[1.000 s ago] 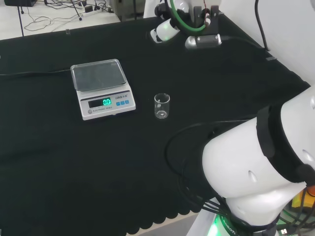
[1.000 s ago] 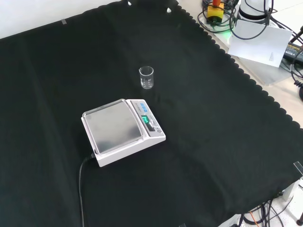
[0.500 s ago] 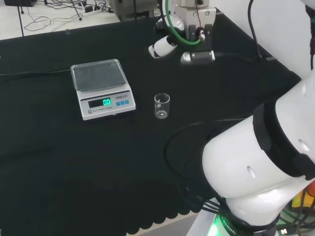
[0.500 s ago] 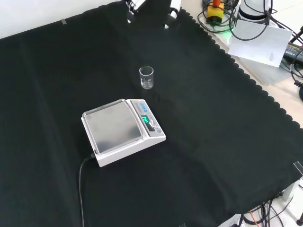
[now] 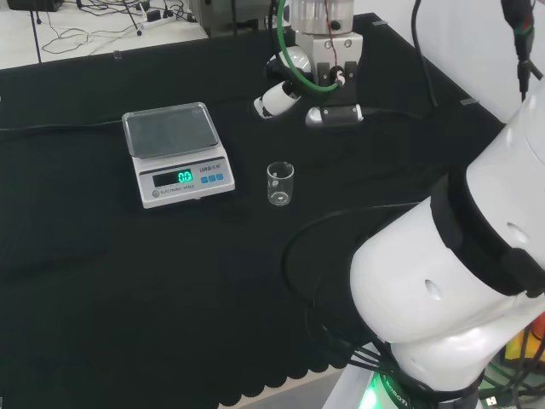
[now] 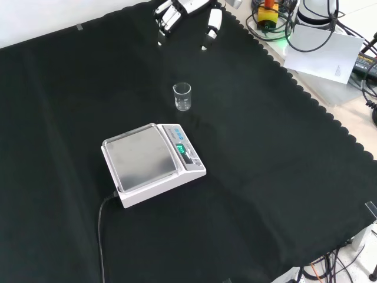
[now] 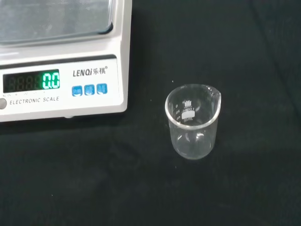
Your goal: Pick up the beaker.
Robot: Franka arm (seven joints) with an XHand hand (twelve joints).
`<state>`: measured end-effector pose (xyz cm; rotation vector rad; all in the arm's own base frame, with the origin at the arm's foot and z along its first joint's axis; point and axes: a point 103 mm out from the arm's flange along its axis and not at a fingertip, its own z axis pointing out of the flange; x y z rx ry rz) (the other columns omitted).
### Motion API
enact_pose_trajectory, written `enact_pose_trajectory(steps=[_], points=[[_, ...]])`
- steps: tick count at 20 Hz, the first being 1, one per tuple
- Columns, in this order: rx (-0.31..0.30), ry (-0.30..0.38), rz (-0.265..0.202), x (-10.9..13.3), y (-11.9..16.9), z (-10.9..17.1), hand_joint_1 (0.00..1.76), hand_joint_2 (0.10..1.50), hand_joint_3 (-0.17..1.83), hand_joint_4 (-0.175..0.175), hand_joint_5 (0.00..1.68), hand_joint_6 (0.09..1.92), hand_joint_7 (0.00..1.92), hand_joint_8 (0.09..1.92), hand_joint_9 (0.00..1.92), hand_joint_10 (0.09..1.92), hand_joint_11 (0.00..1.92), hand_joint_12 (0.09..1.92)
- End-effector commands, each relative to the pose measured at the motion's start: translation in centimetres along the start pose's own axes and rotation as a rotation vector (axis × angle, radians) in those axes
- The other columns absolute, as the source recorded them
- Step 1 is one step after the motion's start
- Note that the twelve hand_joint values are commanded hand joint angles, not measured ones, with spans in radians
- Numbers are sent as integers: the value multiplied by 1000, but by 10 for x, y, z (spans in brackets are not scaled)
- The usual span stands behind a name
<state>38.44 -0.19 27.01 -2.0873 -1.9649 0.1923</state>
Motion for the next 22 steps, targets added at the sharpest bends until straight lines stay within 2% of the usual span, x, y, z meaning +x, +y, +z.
enact_pose_trajectory(steps=[1,11,18,22], points=[[57,-3,13,3,21,18,539,795,369,-18,346,174,251,676,400,780,0,1477],[133,17,30,-7,40,52,543,797,365,-19,349,169,250,676,399,781,0,1472],[195,20,18,-2,48,76,546,798,363,-20,351,165,250,677,399,782,0,1471],[206,32,15,-3,52,81,549,799,361,-20,353,163,250,677,400,782,0,1471]])
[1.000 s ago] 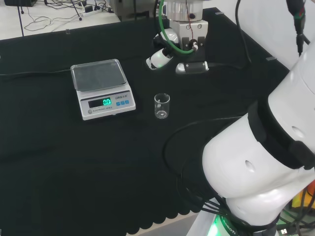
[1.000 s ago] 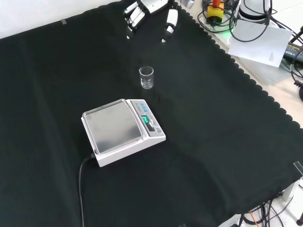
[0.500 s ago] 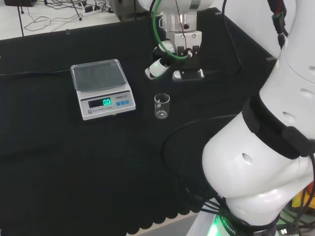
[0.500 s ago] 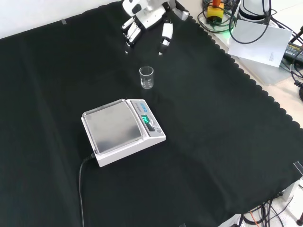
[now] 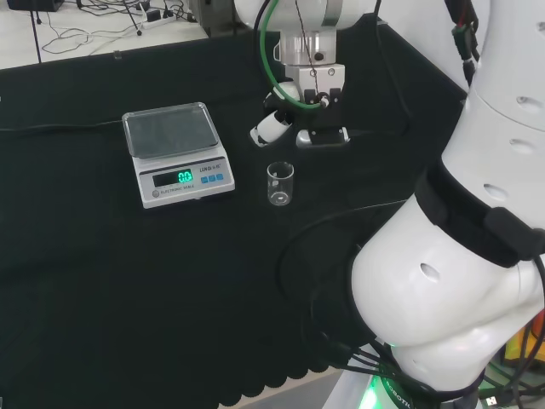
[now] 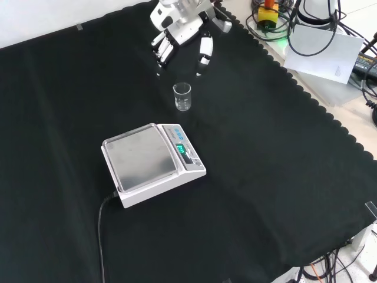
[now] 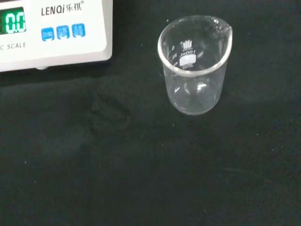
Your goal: Pick up the beaker.
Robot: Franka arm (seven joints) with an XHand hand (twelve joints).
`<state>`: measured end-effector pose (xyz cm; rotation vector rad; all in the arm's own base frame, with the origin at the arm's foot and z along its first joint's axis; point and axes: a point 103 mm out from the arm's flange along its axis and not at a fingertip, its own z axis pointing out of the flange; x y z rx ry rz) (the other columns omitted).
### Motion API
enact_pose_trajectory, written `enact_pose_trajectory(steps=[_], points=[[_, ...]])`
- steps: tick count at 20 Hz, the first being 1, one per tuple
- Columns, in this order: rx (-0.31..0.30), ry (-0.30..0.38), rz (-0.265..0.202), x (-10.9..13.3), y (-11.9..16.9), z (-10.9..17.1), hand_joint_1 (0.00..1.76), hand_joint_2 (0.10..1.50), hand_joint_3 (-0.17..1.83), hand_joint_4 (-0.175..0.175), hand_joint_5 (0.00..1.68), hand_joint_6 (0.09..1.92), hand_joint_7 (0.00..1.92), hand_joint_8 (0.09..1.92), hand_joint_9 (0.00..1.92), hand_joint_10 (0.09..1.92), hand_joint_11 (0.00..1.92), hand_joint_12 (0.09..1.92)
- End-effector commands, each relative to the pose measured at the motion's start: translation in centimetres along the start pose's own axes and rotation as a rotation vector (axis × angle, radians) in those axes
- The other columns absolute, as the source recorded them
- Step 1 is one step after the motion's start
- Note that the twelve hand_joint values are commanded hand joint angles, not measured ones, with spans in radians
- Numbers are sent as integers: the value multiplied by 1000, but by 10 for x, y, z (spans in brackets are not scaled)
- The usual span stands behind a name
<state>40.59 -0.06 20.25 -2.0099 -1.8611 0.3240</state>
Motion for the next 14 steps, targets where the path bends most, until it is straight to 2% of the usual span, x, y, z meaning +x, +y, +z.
enact_pose_trajectory(steps=[1,6,7,8,9,11,12,14], points=[[64,19,-6,0,18,23,549,799,361,-21,353,163,250,677,400,783,0,1471],[98,29,2,-6,26,33,551,800,359,-22,357,162,251,678,400,783,0,1472],[111,17,9,-6,26,33,552,800,359,-22,358,161,251,678,400,783,0,1472],[157,13,14,-7,27,33,555,785,345,-17,314,134,201,673,313,797,0,1453],[199,17,14,-8,28,33,554,754,312,0,196,87,120,536,186,662,0,1377],[255,10,24,-9,29,35,555,706,237,34,53,87,31,188,49,238,0,1147],[277,-2,33,-9,30,37,556,695,199,45,25,87,15,95,23,121,0,1059],[294,-11,41,-11,29,43,556,692,145,51,5,87,2,87,19,87,0,1043]])
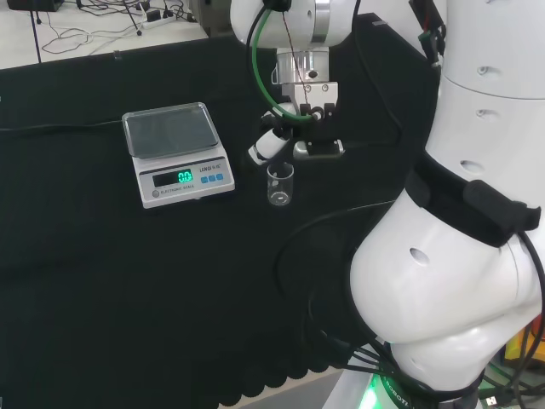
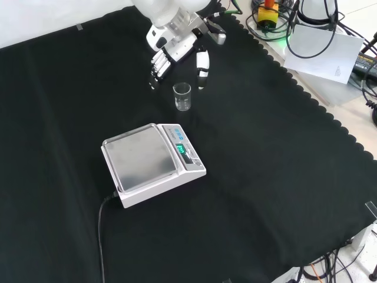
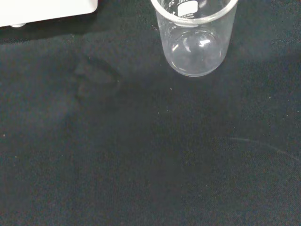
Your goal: Pick up the beaker.
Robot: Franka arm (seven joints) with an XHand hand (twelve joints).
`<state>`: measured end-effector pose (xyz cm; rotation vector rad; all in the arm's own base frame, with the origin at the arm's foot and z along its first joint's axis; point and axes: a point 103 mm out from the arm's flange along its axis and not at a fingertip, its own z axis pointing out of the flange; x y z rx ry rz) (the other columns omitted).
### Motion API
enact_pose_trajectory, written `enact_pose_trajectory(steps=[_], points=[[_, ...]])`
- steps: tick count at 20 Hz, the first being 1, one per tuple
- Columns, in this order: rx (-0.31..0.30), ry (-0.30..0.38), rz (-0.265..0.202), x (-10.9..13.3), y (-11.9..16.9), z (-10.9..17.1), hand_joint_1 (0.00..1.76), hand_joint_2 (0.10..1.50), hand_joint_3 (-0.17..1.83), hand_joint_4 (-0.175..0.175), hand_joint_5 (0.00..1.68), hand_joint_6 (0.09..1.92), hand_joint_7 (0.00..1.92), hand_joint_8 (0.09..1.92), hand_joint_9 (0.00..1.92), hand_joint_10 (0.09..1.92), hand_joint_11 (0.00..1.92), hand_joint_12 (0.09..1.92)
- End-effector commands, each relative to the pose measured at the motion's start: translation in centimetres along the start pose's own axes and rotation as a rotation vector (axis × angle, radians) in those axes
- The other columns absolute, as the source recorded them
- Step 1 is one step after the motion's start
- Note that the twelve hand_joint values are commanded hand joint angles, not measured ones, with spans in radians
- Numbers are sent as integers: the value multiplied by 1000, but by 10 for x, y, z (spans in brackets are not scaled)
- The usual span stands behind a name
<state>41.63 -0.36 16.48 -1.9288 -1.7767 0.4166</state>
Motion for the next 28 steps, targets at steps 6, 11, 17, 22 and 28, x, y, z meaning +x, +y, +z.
enact_pose_trajectory(steps=[6,11,17,22,28], points=[[190,-17,40,-11,3,32,550,709,102,44,0,87,1,87,85,87,0,1112],[207,-38,52,-11,13,38,553,732,56,55,0,87,8,87,21,271,0,1156],[226,-95,97,-9,27,44,625,735,31,73,0,87,10,87,0,372,0,1378],[173,-113,113,-10,34,48,800,785,63,46,146,87,128,107,70,795,137,1523],[55,-149,90,-4,35,45,1210,747,619,-114,653,775,378,737,725,703,886,1047]])
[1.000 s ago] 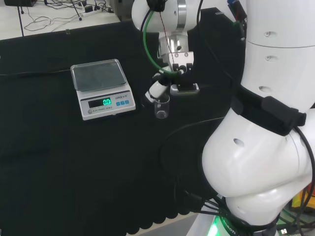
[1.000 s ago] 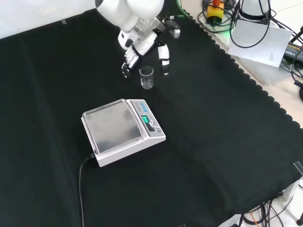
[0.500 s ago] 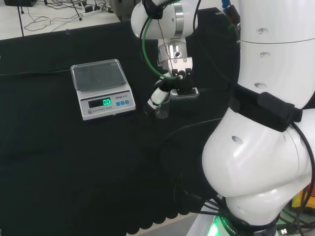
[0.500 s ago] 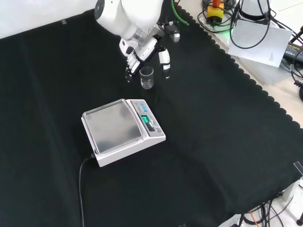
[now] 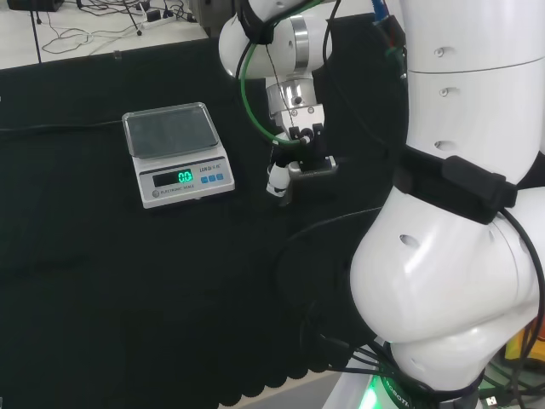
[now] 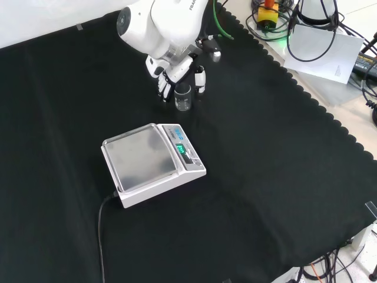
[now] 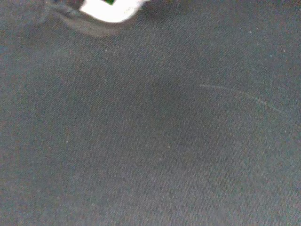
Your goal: Pick up the beaker.
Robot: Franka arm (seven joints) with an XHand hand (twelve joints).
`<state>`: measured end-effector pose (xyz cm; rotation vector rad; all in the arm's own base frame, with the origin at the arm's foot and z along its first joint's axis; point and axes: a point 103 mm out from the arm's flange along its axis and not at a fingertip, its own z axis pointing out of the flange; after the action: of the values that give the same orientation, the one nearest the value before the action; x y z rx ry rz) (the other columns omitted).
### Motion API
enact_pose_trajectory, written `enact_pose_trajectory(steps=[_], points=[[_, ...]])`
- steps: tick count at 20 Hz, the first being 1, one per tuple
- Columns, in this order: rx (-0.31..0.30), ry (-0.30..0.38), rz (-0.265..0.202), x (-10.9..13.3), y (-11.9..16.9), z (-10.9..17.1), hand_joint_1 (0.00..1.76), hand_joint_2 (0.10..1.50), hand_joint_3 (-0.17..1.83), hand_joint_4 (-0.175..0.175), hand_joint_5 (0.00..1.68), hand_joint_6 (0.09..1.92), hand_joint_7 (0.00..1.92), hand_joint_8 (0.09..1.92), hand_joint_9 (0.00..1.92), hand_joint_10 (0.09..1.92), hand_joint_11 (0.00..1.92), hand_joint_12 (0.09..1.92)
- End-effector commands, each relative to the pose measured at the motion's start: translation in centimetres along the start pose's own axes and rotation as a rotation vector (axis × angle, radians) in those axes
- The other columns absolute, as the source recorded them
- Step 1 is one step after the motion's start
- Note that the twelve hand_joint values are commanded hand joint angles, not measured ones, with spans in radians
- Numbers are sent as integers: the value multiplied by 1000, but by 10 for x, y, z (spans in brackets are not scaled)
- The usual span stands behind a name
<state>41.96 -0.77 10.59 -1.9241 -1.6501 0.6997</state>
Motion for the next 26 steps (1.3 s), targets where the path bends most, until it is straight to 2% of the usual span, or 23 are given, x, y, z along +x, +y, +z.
enact_pose_trajectory(steps=[1,2,4,6,9,14,19,23,26], points=[[-135,-36,-15,6,-1,-4,1190,860,517,-144,712,981,444,810,792,740,930,969],[-149,-35,-18,6,-2,-6,1162,981,371,-160,746,1132,501,885,825,809,939,937],[-184,-41,-20,6,-6,-11,1402,1119,113,-172,727,1307,593,1018,716,1124,882,1257],[-197,-51,-22,6,-10,-18,1481,1166,27,-175,716,1359,609,1188,764,1178,838,1465],[-192,-87,-23,8,-20,-34,1482,1183,3,-175,719,1367,585,1339,908,1152,780,1559],[-168,-134,-37,10,-41,-66,1490,1167,-1,-175,753,1322,628,1302,1038,1116,707,1504],[-109,-166,-101,19,-75,-112,1492,1157,-1,-175,771,1296,654,1266,1064,1106,711,1468],[-103,-243,-80,25,-99,-144,1493,1151,-1,-175,783,1280,669,1246,1076,1107,721,1435],[-93,-244,-79,23,-109,-160,1493,1147,-1,-175,789,1271,677,1236,1080,1113,729,1411]])
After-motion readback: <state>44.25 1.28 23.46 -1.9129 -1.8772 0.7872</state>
